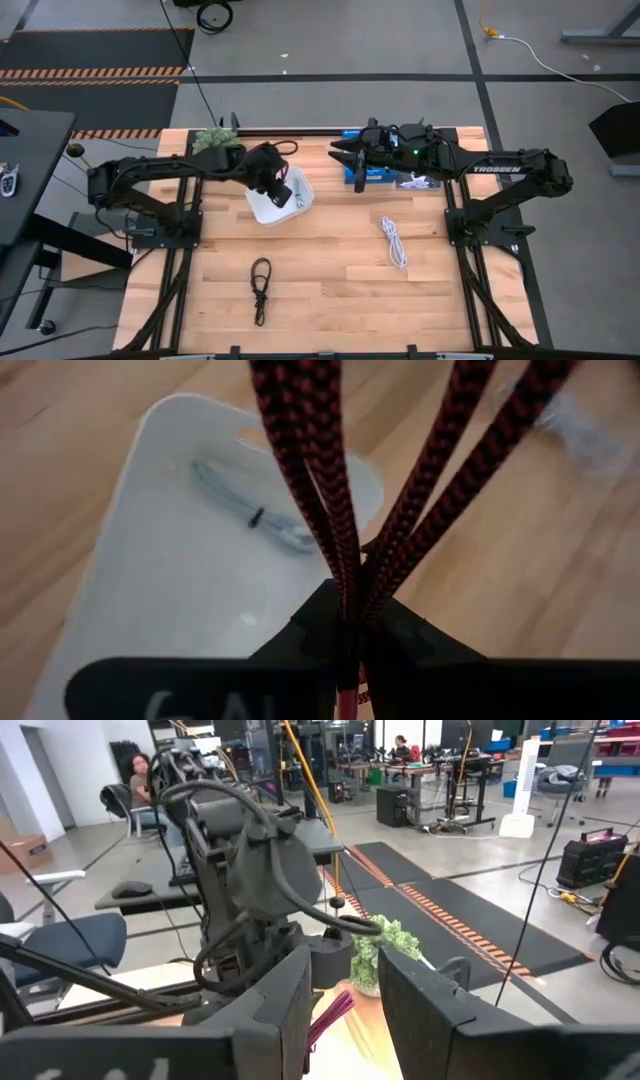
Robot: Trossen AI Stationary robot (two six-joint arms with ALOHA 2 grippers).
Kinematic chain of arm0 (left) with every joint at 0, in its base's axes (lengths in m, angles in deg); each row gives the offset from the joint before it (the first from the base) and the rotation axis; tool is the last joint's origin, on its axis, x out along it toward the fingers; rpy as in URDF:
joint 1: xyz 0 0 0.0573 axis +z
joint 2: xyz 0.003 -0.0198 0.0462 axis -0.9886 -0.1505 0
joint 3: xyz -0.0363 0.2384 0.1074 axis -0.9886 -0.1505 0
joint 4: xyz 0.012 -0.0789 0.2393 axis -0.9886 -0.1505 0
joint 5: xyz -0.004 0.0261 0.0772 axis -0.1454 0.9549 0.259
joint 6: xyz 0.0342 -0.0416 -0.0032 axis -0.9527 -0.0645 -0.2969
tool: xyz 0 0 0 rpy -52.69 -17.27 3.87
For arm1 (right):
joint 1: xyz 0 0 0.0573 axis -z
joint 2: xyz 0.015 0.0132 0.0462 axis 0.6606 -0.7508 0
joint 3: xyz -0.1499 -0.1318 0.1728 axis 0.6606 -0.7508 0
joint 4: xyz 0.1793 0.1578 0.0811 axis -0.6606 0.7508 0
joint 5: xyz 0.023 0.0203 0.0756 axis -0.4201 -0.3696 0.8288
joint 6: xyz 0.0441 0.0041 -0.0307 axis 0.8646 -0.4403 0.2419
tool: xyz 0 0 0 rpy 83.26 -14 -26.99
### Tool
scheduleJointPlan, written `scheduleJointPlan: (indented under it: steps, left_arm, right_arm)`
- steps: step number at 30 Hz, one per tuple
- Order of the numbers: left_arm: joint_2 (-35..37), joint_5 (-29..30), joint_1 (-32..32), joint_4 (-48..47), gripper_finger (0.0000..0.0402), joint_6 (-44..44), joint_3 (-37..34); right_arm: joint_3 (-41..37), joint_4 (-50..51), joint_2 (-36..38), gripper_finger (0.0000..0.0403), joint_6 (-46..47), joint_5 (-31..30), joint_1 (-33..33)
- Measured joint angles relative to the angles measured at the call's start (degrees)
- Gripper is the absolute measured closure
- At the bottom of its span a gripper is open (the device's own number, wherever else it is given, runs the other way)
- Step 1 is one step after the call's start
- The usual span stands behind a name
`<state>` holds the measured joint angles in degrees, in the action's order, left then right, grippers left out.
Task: Pick and place USB-C Cables
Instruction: Put the pink charger cable into the white bin
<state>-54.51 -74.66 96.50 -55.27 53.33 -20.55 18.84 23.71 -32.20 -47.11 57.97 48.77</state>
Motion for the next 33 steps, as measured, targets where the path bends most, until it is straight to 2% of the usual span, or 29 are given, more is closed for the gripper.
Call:
scheduleJointPlan:
  steps: [5,8,17,27,33]
  left_arm:
    - [-4.8,0.7,0.2,-8.8,0.0367,-5.2,3.8]
    - [-6.9,0.9,0.1,-10.5,0.0366,-7.3,4.2]
    - [-13.6,5.0,-1.5,-11.6,0.0366,-13.6,4.2]
    - [-18.7,4.6,-4.6,-13.0,0.0365,-16.0,4.2]
    - [-19.1,4.5,-6.0,-12.2,0.0356,-16.0,4.2]
  right_arm:
    - [0.0,0.3,0.0,0.0278,0.1,0.0,0.0]
    - [0.0,0.3,0.0,0.0278,0.1,0.0,0.0]
    - [0.0,0.0,0.0,0.0278,0.1,0.0,-0.1]
    - [0.0,0.4,0.0,0.0278,0.2,0.0,-0.2]
    - [0.0,0.4,0.0,0.0278,0.2,0.0,-0.2]
